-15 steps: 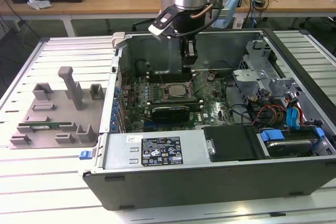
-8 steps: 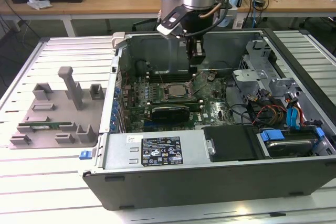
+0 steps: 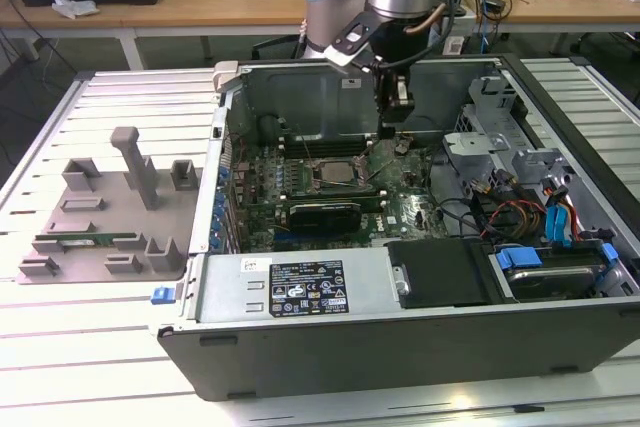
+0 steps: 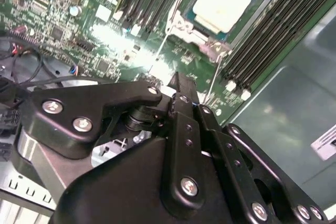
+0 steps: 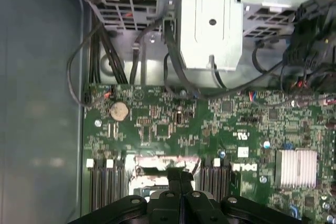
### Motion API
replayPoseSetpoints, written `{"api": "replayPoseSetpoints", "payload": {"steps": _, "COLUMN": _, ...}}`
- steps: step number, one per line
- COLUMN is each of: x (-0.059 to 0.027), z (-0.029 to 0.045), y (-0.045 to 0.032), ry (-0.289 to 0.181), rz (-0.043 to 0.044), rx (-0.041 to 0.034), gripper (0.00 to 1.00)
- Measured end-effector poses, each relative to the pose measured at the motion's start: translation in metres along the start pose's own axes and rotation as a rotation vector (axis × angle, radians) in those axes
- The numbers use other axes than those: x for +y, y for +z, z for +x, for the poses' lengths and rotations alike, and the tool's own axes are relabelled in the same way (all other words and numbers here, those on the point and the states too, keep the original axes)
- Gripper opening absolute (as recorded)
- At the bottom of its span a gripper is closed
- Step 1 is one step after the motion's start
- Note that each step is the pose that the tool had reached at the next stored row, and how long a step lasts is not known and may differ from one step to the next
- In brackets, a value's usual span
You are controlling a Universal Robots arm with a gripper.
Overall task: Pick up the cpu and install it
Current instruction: 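Close the cpu cover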
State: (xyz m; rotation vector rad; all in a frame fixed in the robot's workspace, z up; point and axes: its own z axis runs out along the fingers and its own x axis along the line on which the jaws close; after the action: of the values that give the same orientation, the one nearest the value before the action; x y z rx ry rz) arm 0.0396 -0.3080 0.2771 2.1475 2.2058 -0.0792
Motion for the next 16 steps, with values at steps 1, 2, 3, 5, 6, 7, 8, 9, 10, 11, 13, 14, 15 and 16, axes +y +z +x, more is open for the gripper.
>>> {"api": "replayPoseSetpoints", "payload": {"steps": 1, "x": 0.004, "z": -0.0001, "y": 0.0, "ry": 0.0, "rz": 0.0, "rx": 0.0, "gripper": 0.11}}
{"api": "replayPoseSetpoints", "payload": {"steps": 2, "x": 0.0085, "z": -0.0002, "y": 0.0001, "ry": 0.0, "rz": 0.0, "rx": 0.0, "gripper": 0.11}}
{"api": "replayPoseSetpoints", "payload": {"steps": 3, "x": 0.0121, "z": -0.0003, "y": 0.0001, "ry": 0.0, "rz": 0.0, "rx": -0.0001, "gripper": 0.11}}
{"api": "replayPoseSetpoints", "payload": {"steps": 5, "x": 0.0156, "z": -0.0003, "y": 0.0002, "ry": 0.0, "rz": 0.0, "rx": 0.0001, "gripper": 0.11}}
{"api": "replayPoseSetpoints", "payload": {"steps": 6, "x": 0.0161, "z": -0.0003, "y": 0.0002, "ry": 0.0, "rz": 0.0, "rx": 0.0, "gripper": 0.11}}
{"api": "replayPoseSetpoints", "payload": {"steps": 7, "x": 0.0162, "z": -0.0004, "y": 0.0001, "ry": 0.0, "rz": 0.0, "rx": -0.0001, "gripper": 0.11}}
{"api": "replayPoseSetpoints", "payload": {"steps": 8, "x": 0.0162, "z": -0.0004, "y": 0.0001, "ry": 0.0, "rz": 0.0, "rx": 0.0, "gripper": 0.11}}
{"api": "replayPoseSetpoints", "payload": {"steps": 9, "x": 0.0167, "z": -0.0004, "y": 0.0002, "ry": 0.0, "rz": 0.0, "rx": 0.0, "gripper": 0.11}}
{"api": "replayPoseSetpoints", "payload": {"steps": 10, "x": 0.0189, "z": -0.0004, "y": 0.0009, "ry": 0.0, "rz": 0.0, "rx": 0.0, "gripper": 0.11}}
{"api": "replayPoseSetpoints", "payload": {"steps": 11, "x": 0.021, "z": -0.0002, "y": 0.0025, "ry": 0.0, "rz": 0.0002, "rx": 0.0, "gripper": 0.11}}
{"api": "replayPoseSetpoints", "payload": {"steps": 13, "x": 0.0247, "z": 0.0002, "y": 0.0044, "ry": 0.0, "rz": 0.0006, "rx": 0.0, "gripper": 0.11}}
{"api": "replayPoseSetpoints", "payload": {"steps": 14, "x": 0.0272, "z": 0.0005, "y": 0.0058, "ry": 0.0, "rz": 0.0011, "rx": 0.0, "gripper": 0.11}}
{"api": "replayPoseSetpoints", "payload": {"steps": 15, "x": 0.0289, "z": 0.0007, "y": 0.0077, "ry": 0.0, "rz": 0.0013, "rx": 0.0005, "gripper": 0.11}}
{"api": "replayPoseSetpoints", "payload": {"steps": 16, "x": 0.0297, "z": 0.0008, "y": 0.009, "ry": 0.0, "rz": 0.0014, "rx": 0.0008, "gripper": 0.11}}
